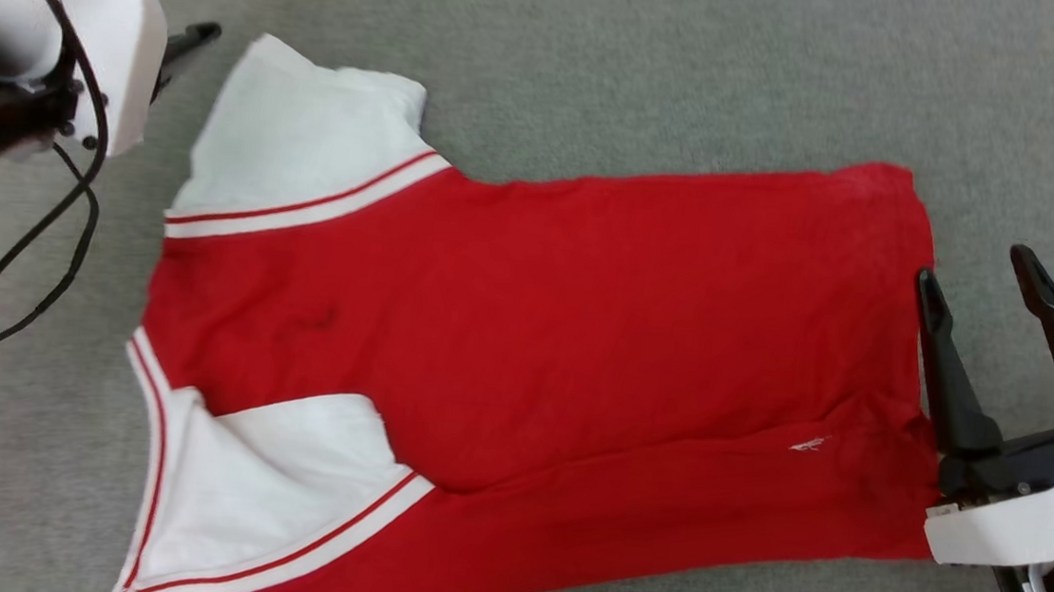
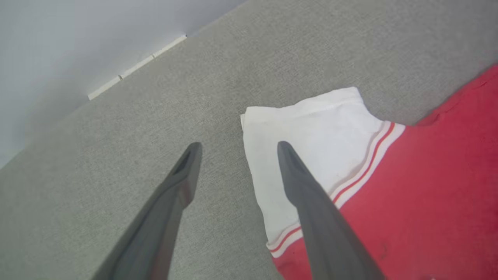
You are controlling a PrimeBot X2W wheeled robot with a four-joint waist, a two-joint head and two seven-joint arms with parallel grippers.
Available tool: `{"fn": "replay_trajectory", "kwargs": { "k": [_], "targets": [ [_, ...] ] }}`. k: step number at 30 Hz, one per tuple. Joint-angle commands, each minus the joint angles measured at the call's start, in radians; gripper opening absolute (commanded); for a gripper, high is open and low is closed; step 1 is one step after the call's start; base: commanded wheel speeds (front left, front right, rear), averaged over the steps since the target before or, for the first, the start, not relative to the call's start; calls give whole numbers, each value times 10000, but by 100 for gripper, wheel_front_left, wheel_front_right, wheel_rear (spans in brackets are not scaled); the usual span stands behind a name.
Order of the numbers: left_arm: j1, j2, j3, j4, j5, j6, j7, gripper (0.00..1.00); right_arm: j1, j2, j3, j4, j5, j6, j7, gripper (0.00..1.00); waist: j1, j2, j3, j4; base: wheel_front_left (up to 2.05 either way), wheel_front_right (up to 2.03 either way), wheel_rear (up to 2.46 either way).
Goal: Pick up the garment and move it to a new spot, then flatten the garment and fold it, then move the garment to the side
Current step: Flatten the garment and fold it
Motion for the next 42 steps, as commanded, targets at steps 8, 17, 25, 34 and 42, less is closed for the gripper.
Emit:
{"fn": "replay_trajectory", "kwargs": {
  "k": [8,17,25,34,42],
  "targets": [
    [-1043,-159,-72,1013,-677,-76,1825,100,-670,105,483,184,-106,-5,-188,100,-2,-1,1330,-853,0,0,0],
    [-462,-168,-599,1641,-871,-94,2758,0,-1065,-90,583,673,62,-5,-363,100,-2,-1,1615,-924,0,0,0],
    [-492,-233,-597,1351,-800,-281,2303,0,-1630,-579,281,740,42,-5,-249,100,-2,-1,1200,-640,0,0,0],
    [-534,-593,-751,802,-657,-496,1406,0,-3420,-2844,1210,735,611,-5,2959,100,-2,-1,444,17,0,0,0],
    [-517,-804,-1060,176,-548,-576,933,0,-5861,-5253,3706,1499,3394,-5,7678,100,-2,-1,374,621,0,0,0]
  ]
}}
